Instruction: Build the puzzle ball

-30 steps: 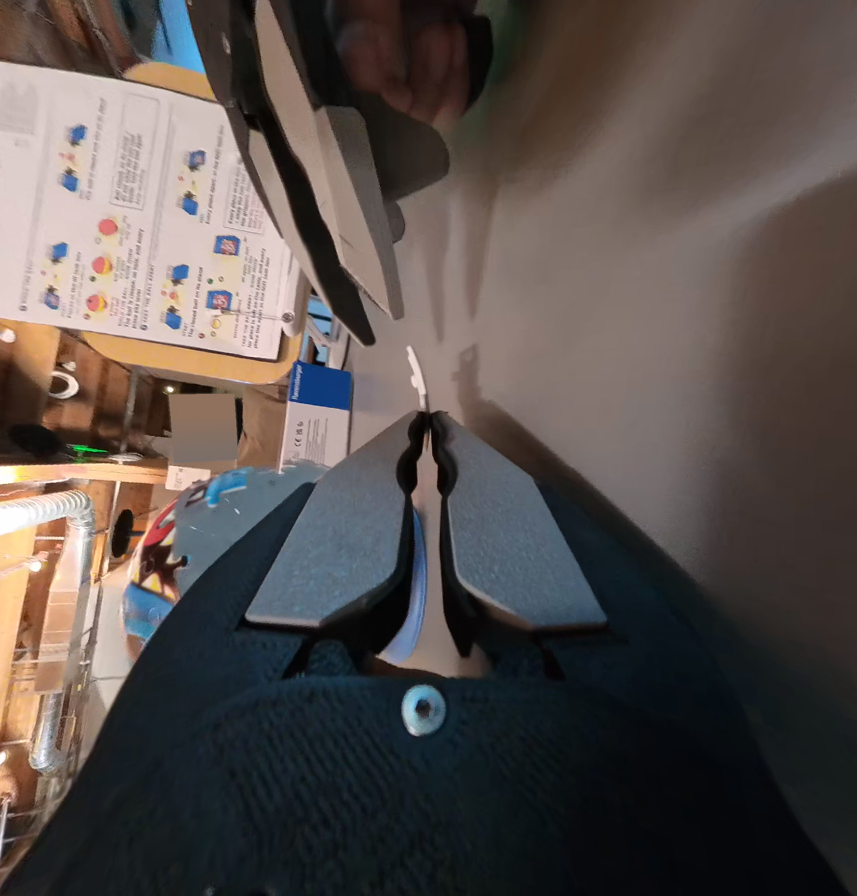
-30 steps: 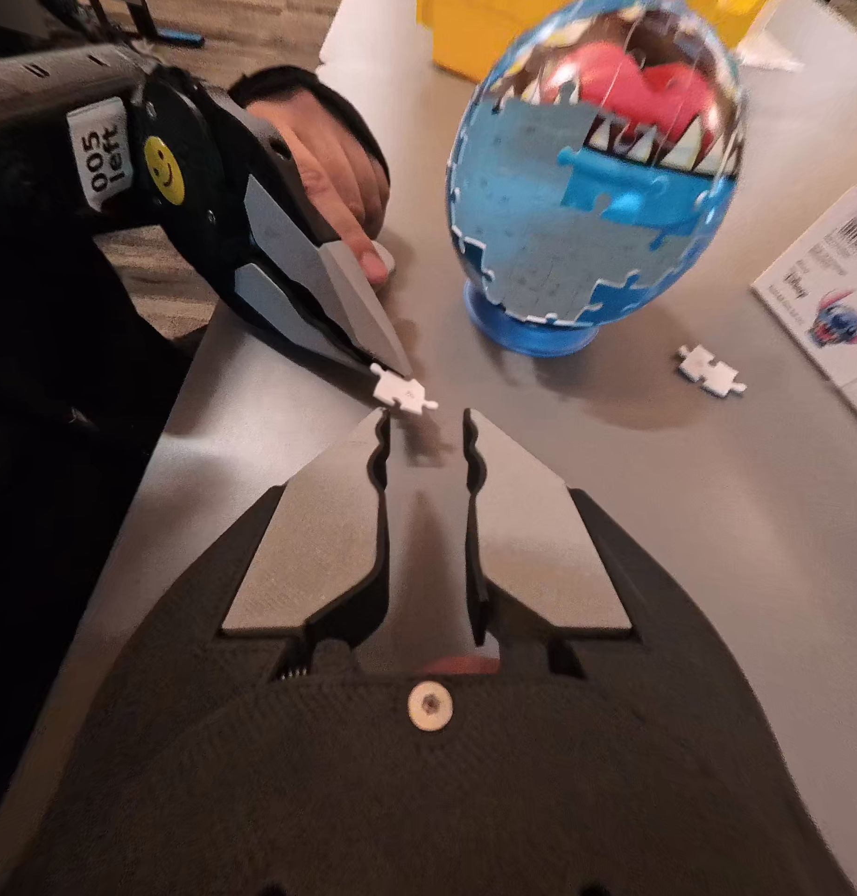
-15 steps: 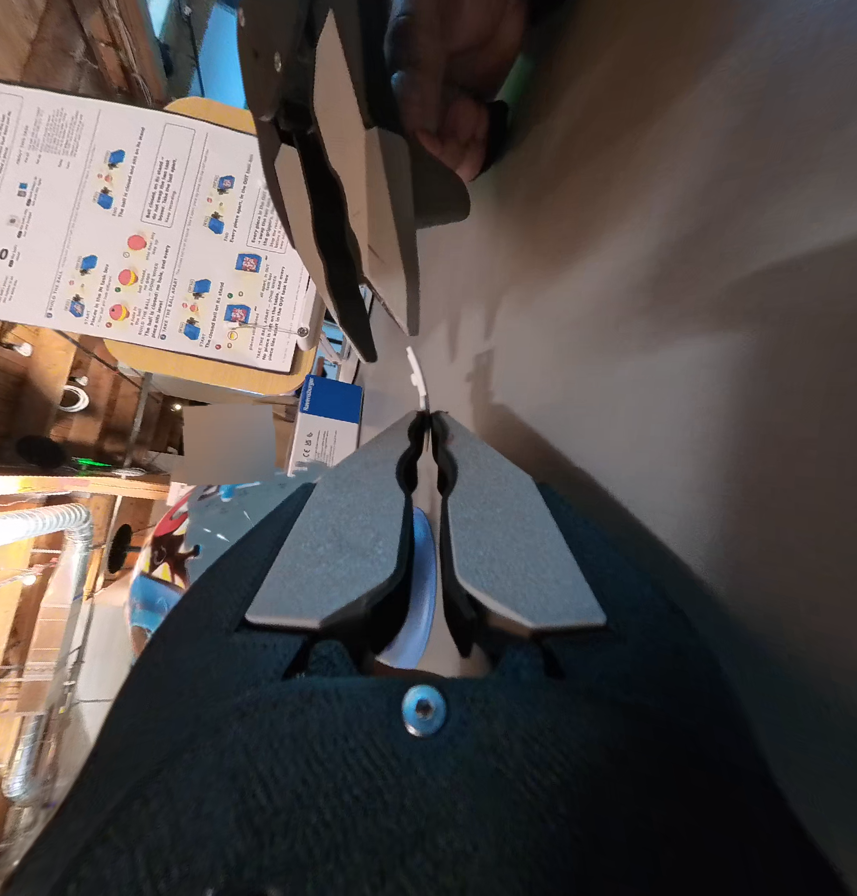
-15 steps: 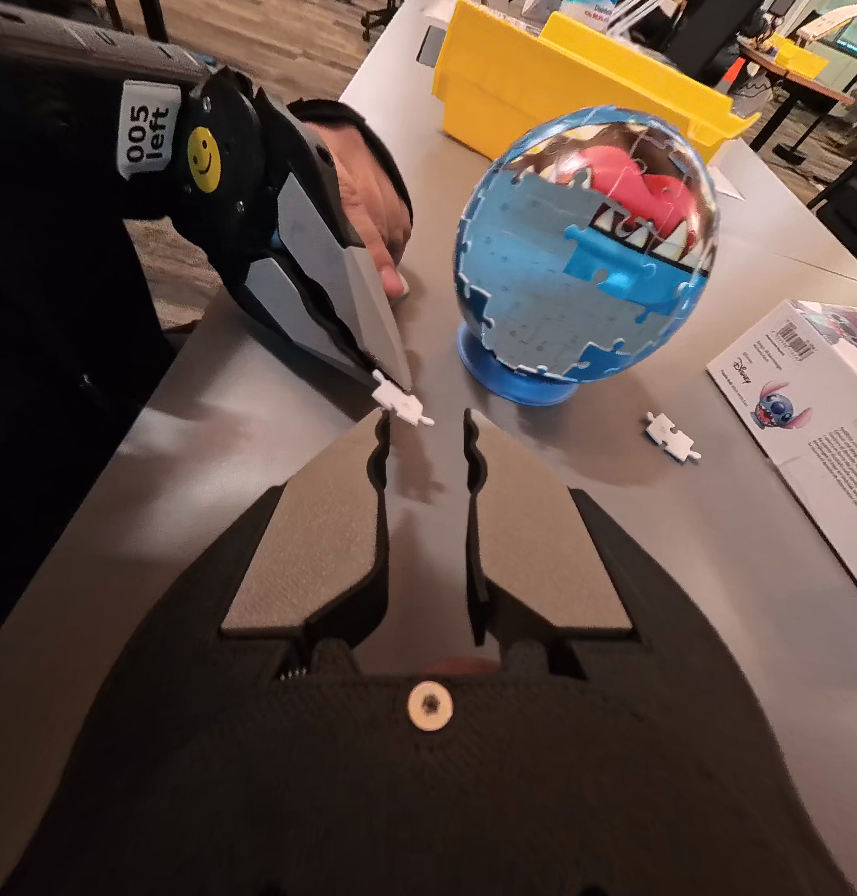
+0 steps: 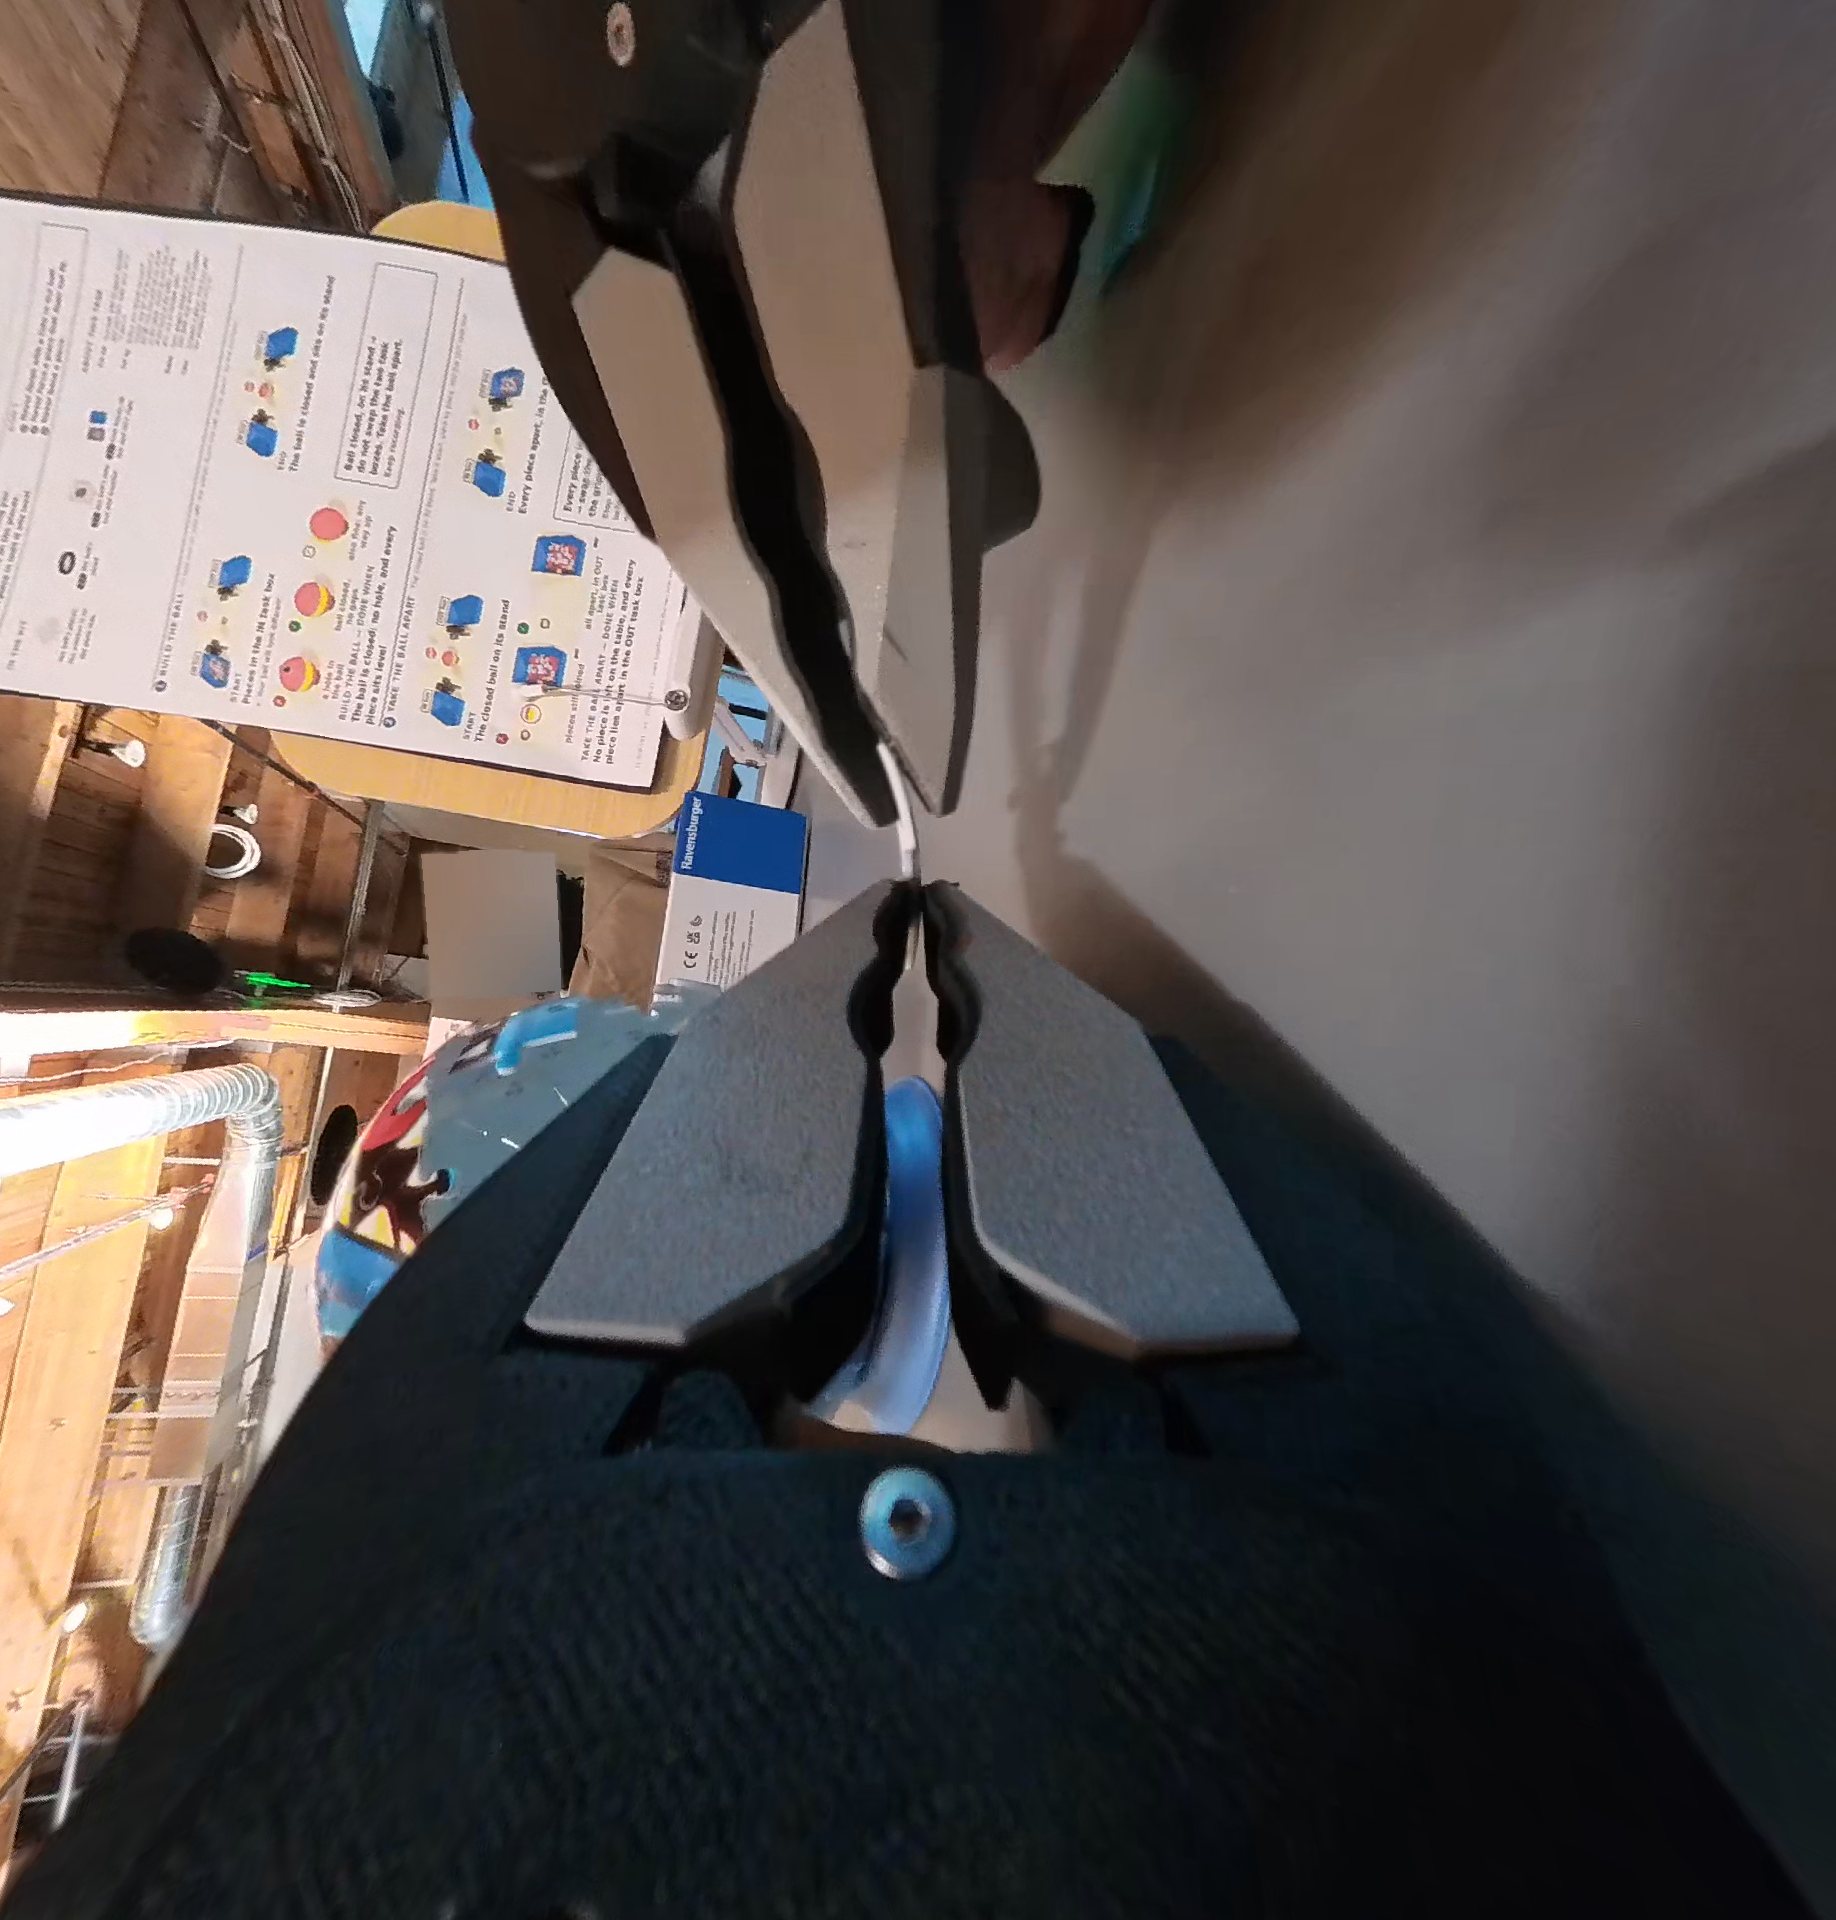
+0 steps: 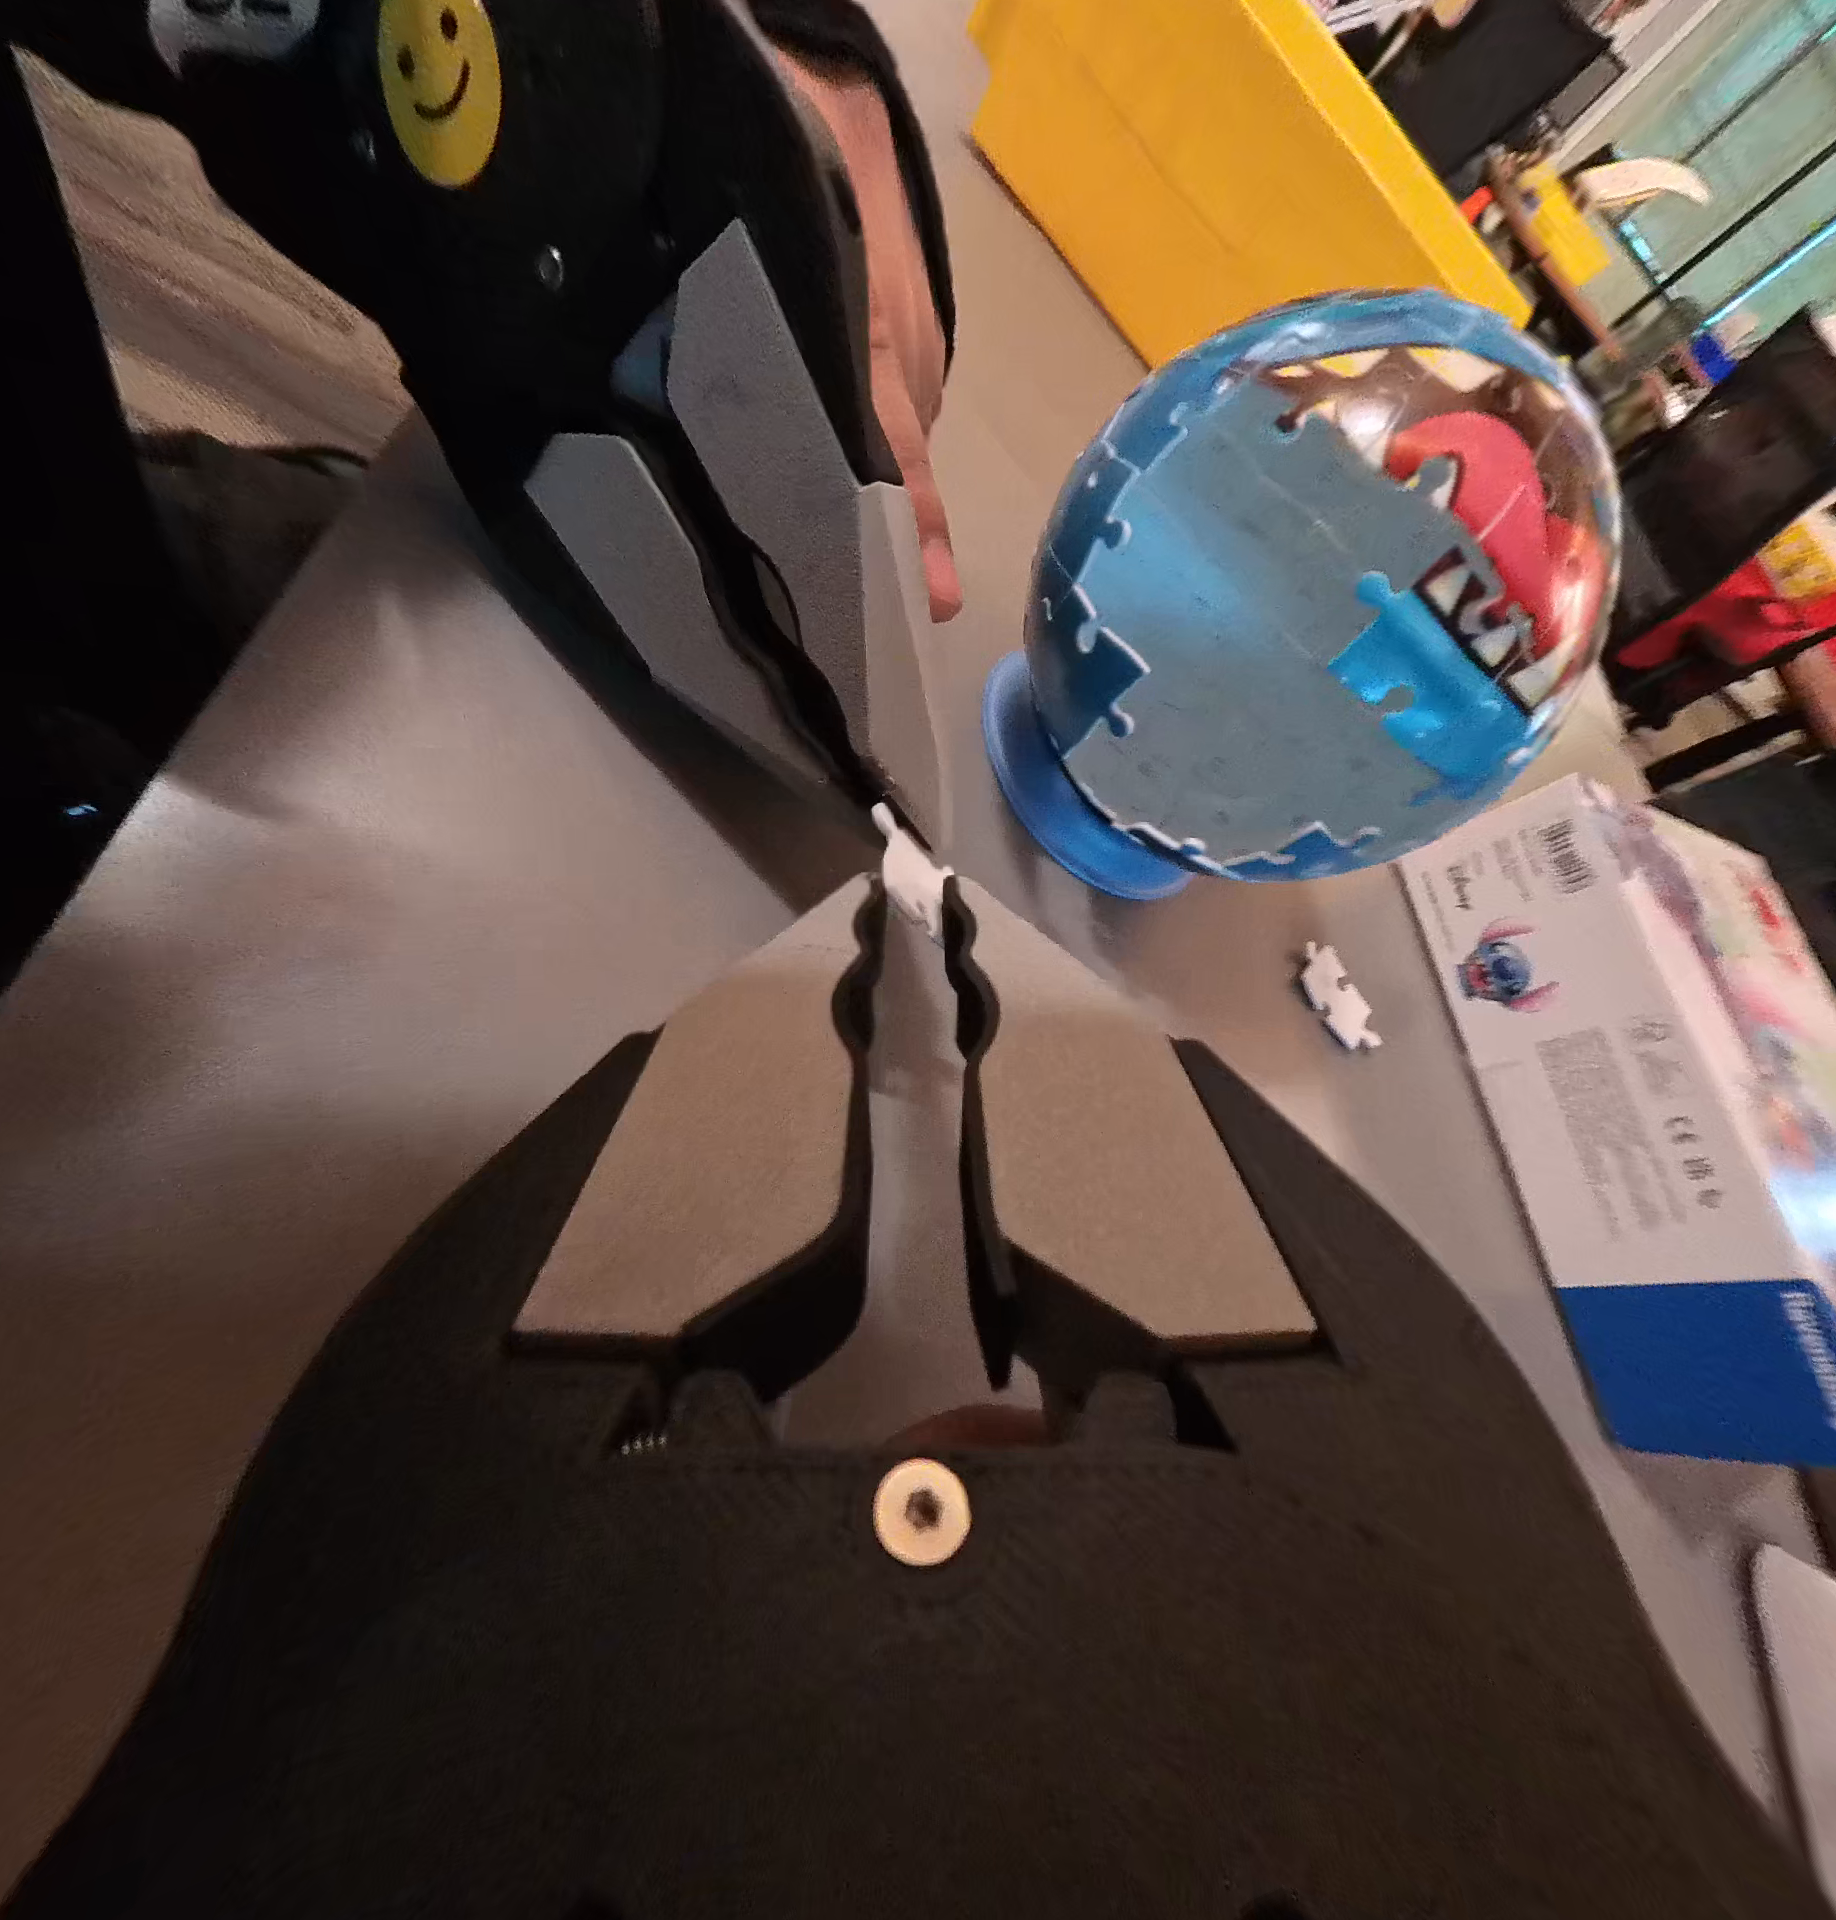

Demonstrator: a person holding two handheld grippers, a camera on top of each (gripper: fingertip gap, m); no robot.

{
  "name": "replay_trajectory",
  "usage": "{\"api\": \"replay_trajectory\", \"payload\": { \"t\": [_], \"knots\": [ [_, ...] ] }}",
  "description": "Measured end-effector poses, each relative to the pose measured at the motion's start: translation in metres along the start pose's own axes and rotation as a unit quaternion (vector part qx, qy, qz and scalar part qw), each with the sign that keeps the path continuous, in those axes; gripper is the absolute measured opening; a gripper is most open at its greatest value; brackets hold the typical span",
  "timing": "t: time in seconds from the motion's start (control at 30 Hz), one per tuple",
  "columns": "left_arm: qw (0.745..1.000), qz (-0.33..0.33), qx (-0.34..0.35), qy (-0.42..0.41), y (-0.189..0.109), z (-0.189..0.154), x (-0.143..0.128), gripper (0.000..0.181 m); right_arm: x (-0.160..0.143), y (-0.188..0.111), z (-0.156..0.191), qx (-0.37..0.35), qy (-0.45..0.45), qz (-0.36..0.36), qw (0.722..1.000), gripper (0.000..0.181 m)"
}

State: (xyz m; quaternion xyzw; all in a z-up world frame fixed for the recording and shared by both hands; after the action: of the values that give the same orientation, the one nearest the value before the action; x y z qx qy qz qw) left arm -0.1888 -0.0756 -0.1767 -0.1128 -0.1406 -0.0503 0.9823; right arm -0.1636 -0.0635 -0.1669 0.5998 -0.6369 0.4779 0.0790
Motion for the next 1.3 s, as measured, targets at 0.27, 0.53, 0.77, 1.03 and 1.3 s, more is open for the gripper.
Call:
{"api": "replay_trajectory", "payload": {
  "t": [0.27,0.53,0.77,1.03,1.3],
  "knots": [
    [0.998,0.037,0.034,-0.047,-0.012,0.013,-0.019,0.001,0.002,0.0,-0.015,-0.096,-0.076,0.034,0.992,0.0],
    [0.989,0.092,0.058,-0.1,-0.054,0.027,-0.078,0.0,-0.006,0.008,-0.03,-0.149,-0.23,0.09,0.957,0.0],
    [0.988,0.116,0.064,-0.081,-0.049,0.027,-0.086,0.0,-0.005,0.026,-0.036,-0.111,-0.3,0.072,0.945,0.0],
    [0.986,0.134,0.068,-0.076,-0.047,0.027,-0.091,0.0,-0.005,0.023,-0.032,-0.095,-0.336,0.078,0.934,0.0],
    [0.986,0.136,0.07,-0.069,-0.047,0.026,-0.092,0.0,-0.005,0.029,-0.038,-0.098,-0.354,0.087,0.926,0.0]
  ]
}}
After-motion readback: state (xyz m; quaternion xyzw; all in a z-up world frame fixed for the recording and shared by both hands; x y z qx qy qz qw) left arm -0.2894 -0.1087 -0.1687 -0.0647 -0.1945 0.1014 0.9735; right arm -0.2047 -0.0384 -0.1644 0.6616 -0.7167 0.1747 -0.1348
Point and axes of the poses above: each gripper's, where its closed fingertips meet, y out along the fingers, x out of its top, z = x × y across the jaws, the point moved 2 cm from there along -y, back along the fingers, and after that the axes turned 5 degrees about z, right-handed, at the moved point
